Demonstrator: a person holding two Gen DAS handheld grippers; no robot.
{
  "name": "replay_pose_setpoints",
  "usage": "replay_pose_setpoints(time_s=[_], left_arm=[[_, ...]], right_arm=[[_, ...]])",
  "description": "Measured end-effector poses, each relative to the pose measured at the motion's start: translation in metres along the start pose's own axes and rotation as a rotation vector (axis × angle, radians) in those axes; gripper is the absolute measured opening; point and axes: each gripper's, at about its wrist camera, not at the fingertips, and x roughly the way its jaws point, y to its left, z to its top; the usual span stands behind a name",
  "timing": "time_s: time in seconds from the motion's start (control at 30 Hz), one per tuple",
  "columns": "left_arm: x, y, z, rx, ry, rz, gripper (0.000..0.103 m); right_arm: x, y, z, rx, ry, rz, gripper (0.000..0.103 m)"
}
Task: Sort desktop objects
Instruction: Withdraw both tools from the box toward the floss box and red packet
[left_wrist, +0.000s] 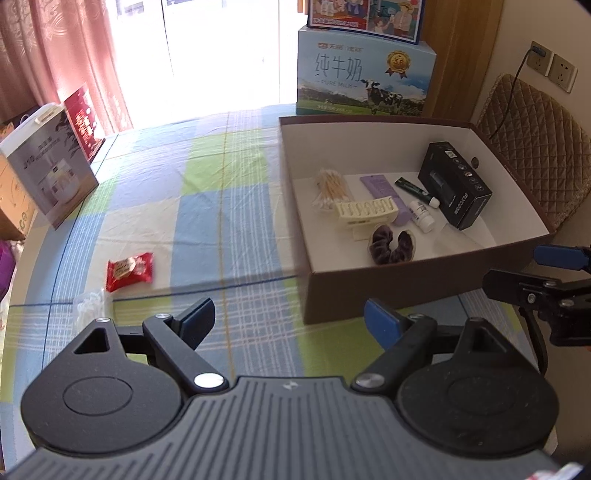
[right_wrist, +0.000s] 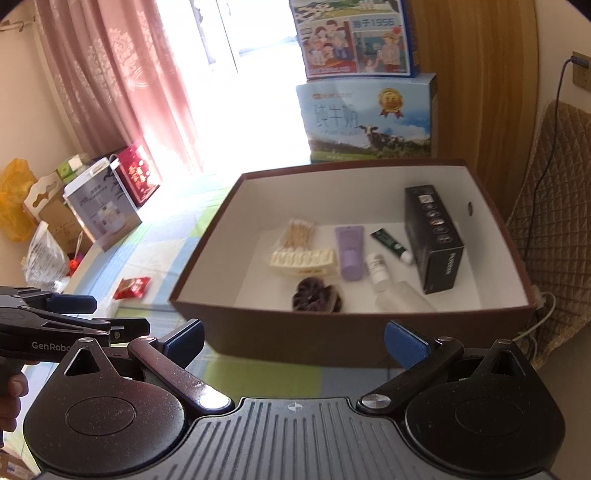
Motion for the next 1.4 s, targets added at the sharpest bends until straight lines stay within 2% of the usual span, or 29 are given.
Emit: replay_pose_setpoints(time_s=[0.87,1.4], left_arm=[[-0.028,0.115,-0.064,-0.107,0.064,0.073,0.086],[-0.026,0.185,-0.079,-0.150,0.092,0.108,0.086]], right_arm=[[0.047,0.118,-0.057,-0.074,0.159,0.100,0.101],[0.093,0.181,-0.064,-0.094,0.205,0.134,0.101]])
